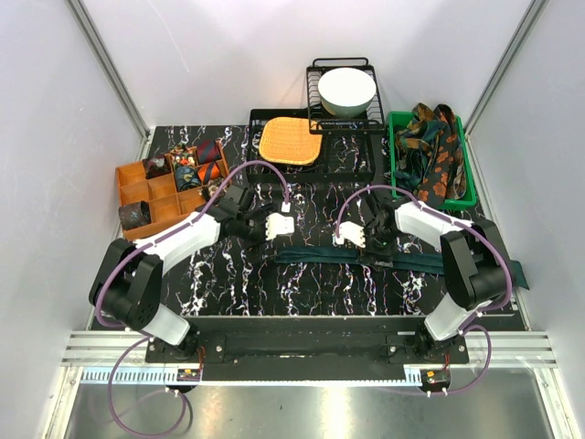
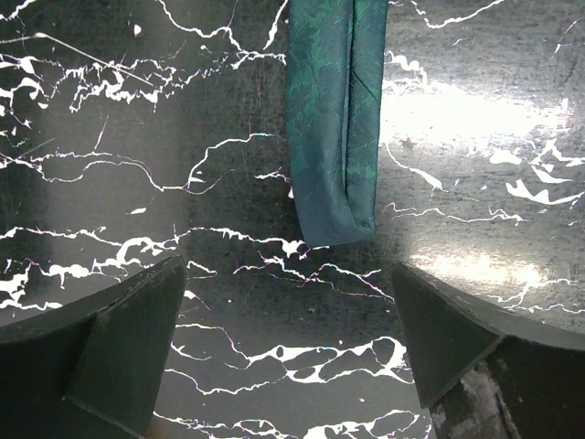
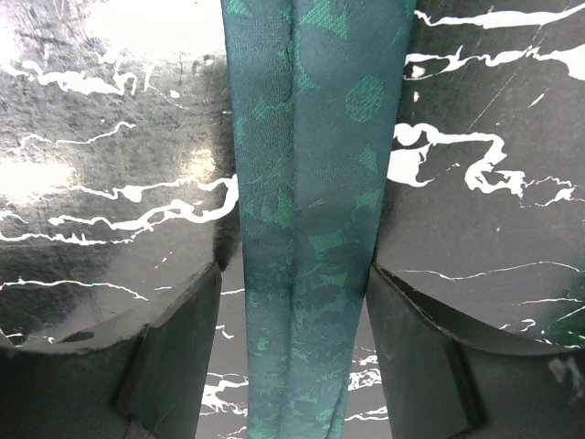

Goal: Roll the ties
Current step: Roll the tie at the center of the board.

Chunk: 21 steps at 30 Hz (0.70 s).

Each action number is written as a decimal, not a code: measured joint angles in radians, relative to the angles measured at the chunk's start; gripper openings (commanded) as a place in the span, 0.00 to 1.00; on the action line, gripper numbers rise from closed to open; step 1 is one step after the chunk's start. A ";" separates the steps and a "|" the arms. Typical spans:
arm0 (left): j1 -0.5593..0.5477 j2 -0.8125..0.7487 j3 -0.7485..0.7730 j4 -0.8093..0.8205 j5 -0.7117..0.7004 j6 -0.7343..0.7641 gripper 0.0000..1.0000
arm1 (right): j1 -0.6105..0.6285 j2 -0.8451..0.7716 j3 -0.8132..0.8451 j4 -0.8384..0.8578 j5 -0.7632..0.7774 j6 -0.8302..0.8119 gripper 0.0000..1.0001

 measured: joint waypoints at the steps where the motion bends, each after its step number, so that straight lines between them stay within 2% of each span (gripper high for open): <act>1: 0.001 0.002 0.001 0.000 0.000 -0.003 0.99 | 0.000 -0.002 -0.002 0.001 0.000 0.000 0.62; 3: 0.002 0.002 0.003 0.000 -0.001 -0.006 0.99 | 0.000 -0.002 -0.003 0.002 0.000 0.000 0.55; 4: 0.003 0.002 0.003 0.001 -0.001 -0.009 0.99 | 0.000 -0.002 -0.003 0.002 0.000 0.000 0.48; 8: 0.011 0.002 0.005 0.000 -0.002 -0.021 0.99 | 0.001 -0.007 -0.010 0.005 0.001 0.003 0.39; 11: 0.013 0.002 0.005 0.000 -0.003 -0.021 0.99 | 0.001 -0.019 -0.024 0.008 0.002 0.001 0.35; 13: 0.015 0.002 0.005 -0.001 -0.003 -0.017 0.99 | 0.002 -0.032 -0.038 0.014 0.002 -0.001 0.36; 19: 0.012 0.002 0.005 -0.015 -0.002 0.025 0.99 | 0.003 -0.089 -0.100 0.044 0.007 -0.036 0.54; 20: 0.010 0.002 0.004 -0.019 -0.003 0.034 0.99 | 0.003 -0.104 -0.115 0.048 0.010 -0.047 0.60; 21: 0.008 0.002 0.004 -0.023 -0.003 0.039 0.99 | 0.003 -0.117 -0.127 0.051 0.012 -0.057 0.72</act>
